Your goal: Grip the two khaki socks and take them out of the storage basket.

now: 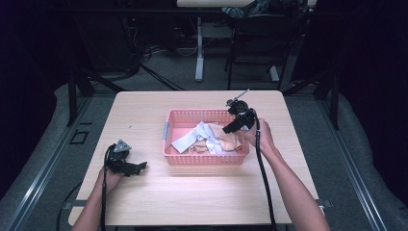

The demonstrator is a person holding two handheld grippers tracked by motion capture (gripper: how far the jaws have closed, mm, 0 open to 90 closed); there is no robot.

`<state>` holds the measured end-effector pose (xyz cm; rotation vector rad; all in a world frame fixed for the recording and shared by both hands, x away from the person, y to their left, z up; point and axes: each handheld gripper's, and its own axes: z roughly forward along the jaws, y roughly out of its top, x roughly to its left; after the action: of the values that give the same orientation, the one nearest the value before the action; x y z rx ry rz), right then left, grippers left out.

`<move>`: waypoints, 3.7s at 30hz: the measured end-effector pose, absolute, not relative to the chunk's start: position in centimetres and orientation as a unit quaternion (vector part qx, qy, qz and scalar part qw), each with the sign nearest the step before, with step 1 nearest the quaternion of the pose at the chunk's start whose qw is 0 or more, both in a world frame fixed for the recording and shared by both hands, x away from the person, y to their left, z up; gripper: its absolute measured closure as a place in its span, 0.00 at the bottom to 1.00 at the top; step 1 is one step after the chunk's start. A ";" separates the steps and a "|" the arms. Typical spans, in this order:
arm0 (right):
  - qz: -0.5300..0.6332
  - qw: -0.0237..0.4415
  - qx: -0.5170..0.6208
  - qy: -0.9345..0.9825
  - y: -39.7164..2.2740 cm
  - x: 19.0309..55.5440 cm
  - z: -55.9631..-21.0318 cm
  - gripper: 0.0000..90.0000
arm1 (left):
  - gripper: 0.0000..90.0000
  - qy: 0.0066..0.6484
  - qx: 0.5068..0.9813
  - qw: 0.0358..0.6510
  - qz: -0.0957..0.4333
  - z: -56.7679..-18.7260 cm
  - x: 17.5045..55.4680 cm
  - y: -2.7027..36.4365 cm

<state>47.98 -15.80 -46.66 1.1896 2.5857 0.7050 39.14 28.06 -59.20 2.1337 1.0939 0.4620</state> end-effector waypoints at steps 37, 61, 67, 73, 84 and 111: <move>0.274 0.117 0.414 0.860 -15.8 47.5 -47.1 0.94 | 0.00 0.421 0.821 0.343 0.178 -59.2 39.1 28.1; 0.311 0.141 0.409 0.847 -17.3 47.0 -43.1 0.95 | 0.00 0.421 0.821 0.343 0.178 -59.2 39.1 28.1; 0.323 0.144 0.411 0.841 -17.9 47.0 -42.2 0.95 | 0.00 0.421 0.821 0.343 0.178 -59.2 39.1 28.1; 0.329 0.151 0.407 0.839 -18.2 46.8 -41.2 0.95 | 0.00 0.421 0.821 0.343 0.178 -59.2 39.1 28.1; 0.343 0.167 0.402 0.833 -18.8 46.2 -39.0 0.95 | 0.00 0.421 0.821 0.343 0.178 -59.2 39.1 28.0; 0.345 0.205 0.433 0.807 -24.5 44.5 -37.9 0.95 | 0.00 0.422 0.820 0.343 0.179 -59.2 39.1 28.0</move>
<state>44.49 -24.55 -37.93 1.2059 2.2510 0.9605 39.12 28.04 -59.21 2.1318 1.0963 0.4641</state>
